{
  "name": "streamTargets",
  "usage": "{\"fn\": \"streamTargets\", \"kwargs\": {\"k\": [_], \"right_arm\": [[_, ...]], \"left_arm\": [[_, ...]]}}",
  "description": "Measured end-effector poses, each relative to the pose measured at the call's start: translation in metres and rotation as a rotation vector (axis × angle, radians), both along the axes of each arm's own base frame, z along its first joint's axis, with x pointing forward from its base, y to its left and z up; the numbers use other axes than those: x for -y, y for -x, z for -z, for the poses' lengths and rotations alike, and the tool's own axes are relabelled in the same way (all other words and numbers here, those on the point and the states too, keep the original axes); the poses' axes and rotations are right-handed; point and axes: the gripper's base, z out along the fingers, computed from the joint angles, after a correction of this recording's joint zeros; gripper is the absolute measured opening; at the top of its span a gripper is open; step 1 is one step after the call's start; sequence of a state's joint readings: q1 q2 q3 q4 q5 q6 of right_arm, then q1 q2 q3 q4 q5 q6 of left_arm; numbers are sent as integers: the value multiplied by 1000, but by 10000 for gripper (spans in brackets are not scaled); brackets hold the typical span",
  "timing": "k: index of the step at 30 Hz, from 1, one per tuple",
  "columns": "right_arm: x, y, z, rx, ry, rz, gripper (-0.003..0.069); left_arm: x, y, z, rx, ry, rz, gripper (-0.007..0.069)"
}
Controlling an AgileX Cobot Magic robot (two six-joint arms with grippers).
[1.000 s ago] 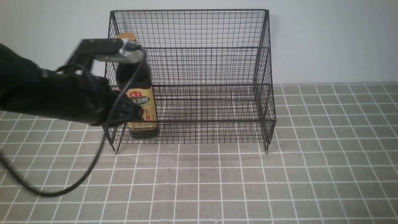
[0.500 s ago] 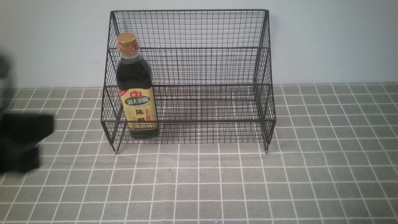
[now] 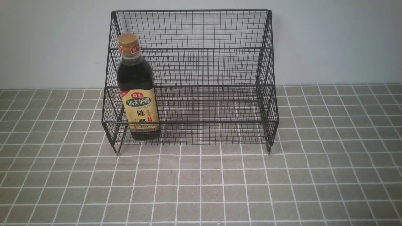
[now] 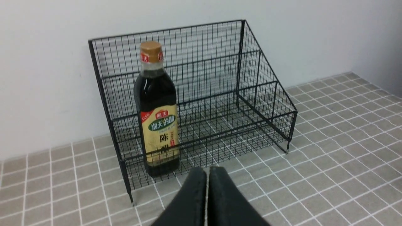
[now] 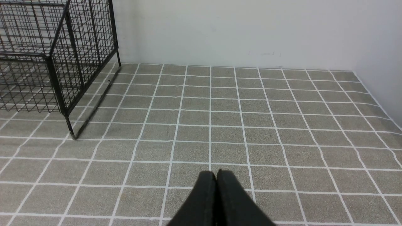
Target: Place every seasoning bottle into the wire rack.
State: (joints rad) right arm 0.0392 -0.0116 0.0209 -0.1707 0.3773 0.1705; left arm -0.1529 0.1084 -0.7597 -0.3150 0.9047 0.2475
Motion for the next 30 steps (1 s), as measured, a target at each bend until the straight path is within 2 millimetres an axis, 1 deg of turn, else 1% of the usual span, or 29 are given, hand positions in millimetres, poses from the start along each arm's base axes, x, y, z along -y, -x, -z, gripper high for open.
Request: {"fn": "streamTargets", "kwargs": {"k": [2,3,4,6,8,9,11,12,13,14,16,21,23,25,30], "right_arm": [[0,0,0,0,0,0,-15],[0,0,0,0,0,0,-15],[0,0,0,0,0,0,-15],[0,0,0,0,0,0,-15],[0,0,0,0,0,0,-15],[0,0,0,0,0,0,-15],[0,0,0,0,0,0,-15],[0,0,0,-1,0,0,-15],[0,0,0,-1,0,0,-15],[0,0,0,-1,0,0,-15],[0,0,0,-1,0,0,-15],[0,0,0,-1,0,0,-15],[0,0,0,-1,0,0,-15],[0,0,0,-1,0,0,-15],[0,0,0,-1,0,0,-15]], "left_arm": [[-1,5,1,37,-16,0,-7],[-1,4,2,51,-22,-5,-7],[-2,1,5,60,-30,-16,-7],[-5,-11,17,89,-54,-80,-7],[-7,-23,35,105,-55,-157,-7],[-9,-32,52,103,-37,-207,-7],[-13,-45,78,114,-22,-293,-7],[-15,-53,95,92,-28,-327,-7],[-16,-56,102,81,-35,-342,-7],[-17,-61,118,49,-45,-363,-7],[-19,-66,137,-5,-56,-378,-7],[-19,-73,179,-120,-66,-388,-7],[-19,-74,189,-149,-71,-388,-7],[-19,-74,193,-164,-71,-388,-7],[-19,-74,193,-164,-69,-388,-7]]}}
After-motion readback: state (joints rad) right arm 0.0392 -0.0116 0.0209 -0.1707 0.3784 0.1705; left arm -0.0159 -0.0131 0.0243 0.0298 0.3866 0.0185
